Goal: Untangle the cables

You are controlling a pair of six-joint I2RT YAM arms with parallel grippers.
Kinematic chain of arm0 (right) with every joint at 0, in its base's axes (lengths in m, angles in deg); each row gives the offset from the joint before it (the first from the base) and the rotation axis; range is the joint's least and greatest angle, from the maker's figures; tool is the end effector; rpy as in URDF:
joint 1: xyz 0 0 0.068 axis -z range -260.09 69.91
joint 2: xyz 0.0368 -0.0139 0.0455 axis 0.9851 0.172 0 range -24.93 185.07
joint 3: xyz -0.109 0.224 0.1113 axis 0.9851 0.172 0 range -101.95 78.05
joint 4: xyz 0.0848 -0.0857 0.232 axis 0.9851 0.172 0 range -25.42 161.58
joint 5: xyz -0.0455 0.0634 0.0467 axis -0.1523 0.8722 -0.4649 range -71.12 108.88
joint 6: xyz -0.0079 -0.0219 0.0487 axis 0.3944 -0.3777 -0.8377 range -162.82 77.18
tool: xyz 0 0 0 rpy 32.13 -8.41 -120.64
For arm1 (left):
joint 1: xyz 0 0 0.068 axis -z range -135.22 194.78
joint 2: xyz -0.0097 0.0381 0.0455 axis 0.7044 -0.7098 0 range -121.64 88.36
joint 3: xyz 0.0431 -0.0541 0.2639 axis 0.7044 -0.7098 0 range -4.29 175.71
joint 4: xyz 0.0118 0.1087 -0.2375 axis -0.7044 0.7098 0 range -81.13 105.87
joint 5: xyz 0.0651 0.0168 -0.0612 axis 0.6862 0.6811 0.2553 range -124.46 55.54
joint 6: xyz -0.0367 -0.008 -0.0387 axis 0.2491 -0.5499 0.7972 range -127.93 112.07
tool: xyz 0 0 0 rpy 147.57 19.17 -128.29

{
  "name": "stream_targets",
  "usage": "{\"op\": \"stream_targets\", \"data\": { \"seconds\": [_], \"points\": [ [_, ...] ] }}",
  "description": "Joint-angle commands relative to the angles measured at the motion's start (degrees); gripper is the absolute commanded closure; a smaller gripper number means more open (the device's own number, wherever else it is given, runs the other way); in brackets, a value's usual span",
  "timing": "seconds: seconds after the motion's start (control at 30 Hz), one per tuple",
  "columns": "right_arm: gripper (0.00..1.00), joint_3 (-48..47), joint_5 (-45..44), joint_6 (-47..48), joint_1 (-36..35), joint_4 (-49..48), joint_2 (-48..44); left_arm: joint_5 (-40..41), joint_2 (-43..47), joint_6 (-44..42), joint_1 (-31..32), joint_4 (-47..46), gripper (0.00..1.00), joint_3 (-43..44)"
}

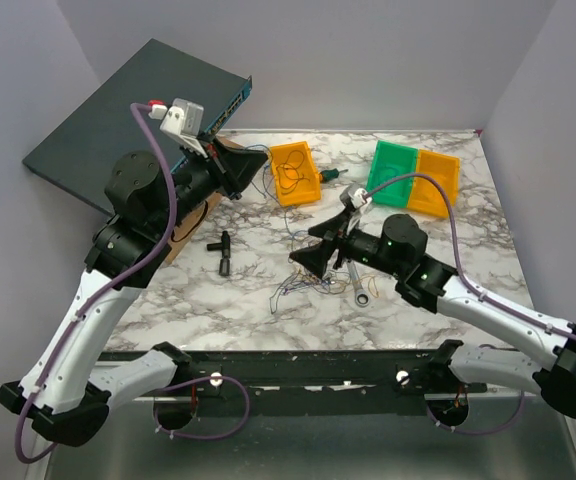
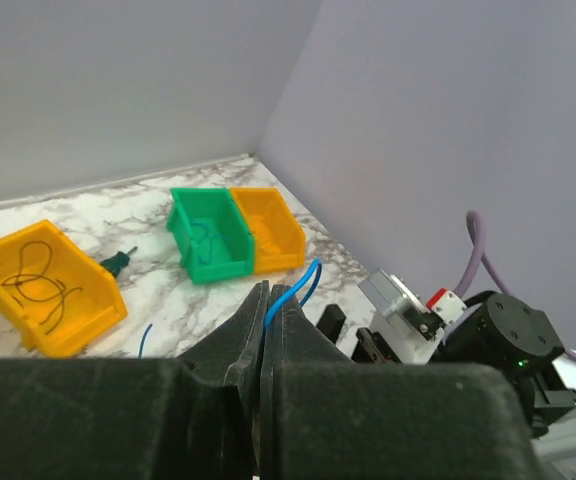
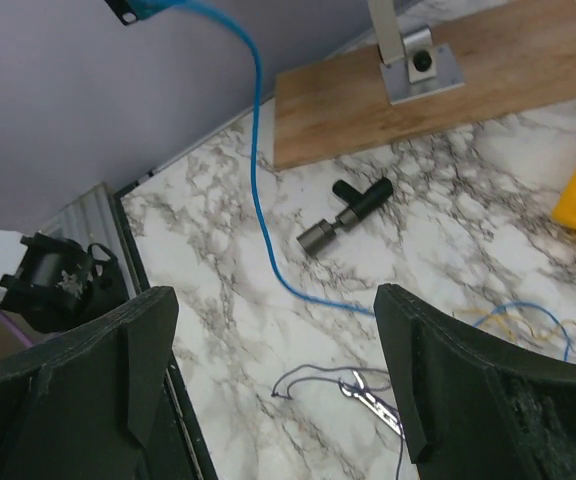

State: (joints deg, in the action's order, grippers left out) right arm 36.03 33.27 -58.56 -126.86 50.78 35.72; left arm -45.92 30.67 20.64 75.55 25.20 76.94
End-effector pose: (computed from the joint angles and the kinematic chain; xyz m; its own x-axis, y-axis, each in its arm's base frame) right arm 0.1650 0.1882 0.3131 -0.2930 0.0720 -0.9534 -0.8268 0.4816 0.2905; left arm 0.1576 -0.1020 0.5031 -0.2263 -0.4109 -0.8831 0.6406 0.6202 -0.4527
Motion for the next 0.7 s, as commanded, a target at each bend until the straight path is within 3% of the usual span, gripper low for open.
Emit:
{"op": "stream_targets", "data": {
  "seconds": [0.0,0.03,0.13,0.17,0.27,0.37,0.43,0.53,0.6,0.67],
  "points": [
    [0.12,-5.53,6.84,1.45,-0.15,-8.76,4.71,-8.56,-2.47,2.48,0.65,-2.19,1.0,1.41],
    [0.14,-6.64,6.85,1.6,-0.17,-9.1,5.93,-9.02,-3.06,2.68,0.94,-2.12,1.0,1.71],
    [0.45,-8.86,7.73,1.69,-0.17,-9.79,8.72,-10.26,-4.29,2.89,1.62,-1.57,1.0,2.14],
    [0.47,-9.17,8.21,1.62,-0.14,-10.21,9.41,-10.58,-4.48,2.76,1.73,-1.29,1.0,2.33],
    [0.33,-8.9,8.3,1.22,-0.13,-11.85,9.49,-9.79,-4.71,1.77,1.74,0.84,1.0,2.92],
    [0.29,-7.42,7.15,1.56,-0.17,-13.24,7.88,-8.68,-4.62,0.7,1.75,2.81,1.0,3.57],
    [0.42,-7.3,6.18,2.01,-0.17,-12.95,7.37,-8.97,-4.71,0.51,1.76,3.72,1.0,3.76],
    [0.84,-7.7,5.84,2.23,-0.17,-12.22,7.3,-10.73,-4.97,0.6,1.75,4.54,1.0,3.8],
    [0.97,-7.52,5.19,1.72,-0.21,-12.21,6.72,-11.47,-5.13,0.19,1.67,5.42,1.0,3.85],
    [0.99,-6.78,4.42,1.91,-0.17,-12.3,5.63,-11.04,-5.15,-0.54,1.74,6.74,1.0,3.63]
  ]
}}
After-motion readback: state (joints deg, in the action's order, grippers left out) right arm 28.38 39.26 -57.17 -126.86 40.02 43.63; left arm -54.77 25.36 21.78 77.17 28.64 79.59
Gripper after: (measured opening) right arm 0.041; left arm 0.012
